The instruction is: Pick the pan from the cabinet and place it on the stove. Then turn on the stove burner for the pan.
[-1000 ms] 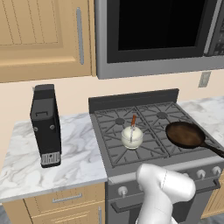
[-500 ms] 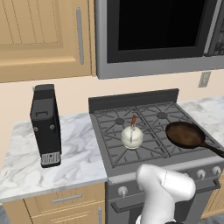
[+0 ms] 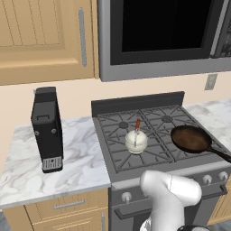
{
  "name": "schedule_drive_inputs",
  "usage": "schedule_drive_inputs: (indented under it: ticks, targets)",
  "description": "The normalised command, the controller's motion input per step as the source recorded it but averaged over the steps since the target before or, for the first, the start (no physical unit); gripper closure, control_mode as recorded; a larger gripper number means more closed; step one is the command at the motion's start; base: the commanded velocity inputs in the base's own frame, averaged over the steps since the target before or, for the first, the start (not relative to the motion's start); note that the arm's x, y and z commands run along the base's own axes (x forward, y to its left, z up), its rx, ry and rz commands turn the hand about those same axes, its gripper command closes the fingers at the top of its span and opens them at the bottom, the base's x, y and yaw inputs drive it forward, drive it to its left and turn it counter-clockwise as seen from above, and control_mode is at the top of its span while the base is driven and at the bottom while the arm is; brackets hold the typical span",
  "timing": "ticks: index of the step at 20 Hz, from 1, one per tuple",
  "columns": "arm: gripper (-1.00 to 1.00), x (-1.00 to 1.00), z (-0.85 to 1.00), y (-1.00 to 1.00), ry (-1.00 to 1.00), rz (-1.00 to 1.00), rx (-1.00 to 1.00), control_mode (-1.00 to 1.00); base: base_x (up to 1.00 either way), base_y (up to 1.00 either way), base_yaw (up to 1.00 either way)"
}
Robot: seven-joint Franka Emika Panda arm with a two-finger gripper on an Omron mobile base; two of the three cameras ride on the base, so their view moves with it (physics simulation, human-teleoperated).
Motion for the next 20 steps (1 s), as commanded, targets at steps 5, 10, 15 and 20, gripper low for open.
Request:
schedule_drive_inputs:
  ticks: [5,10,15,20]
  targets:
    - [-1.0,0.17,-0.19,-0.12,0.0,-0.01,0.0,-1.0,0.0,0.0,0.0]
    - [-1.0,0.22,-0.19,-0.06,0.0,0.0,0.0,-1.0,0.0,0.0,0.0]
    - [-1.0,0.13,-0.25,-0.13,0.0,0.0,0.0,-1.0,0.0,0.0,0.0]
    - [-1.0,0.08,-0.2,-0.1,-0.02,0.0,0.0,-1.0,0.0,0.0,0.0]
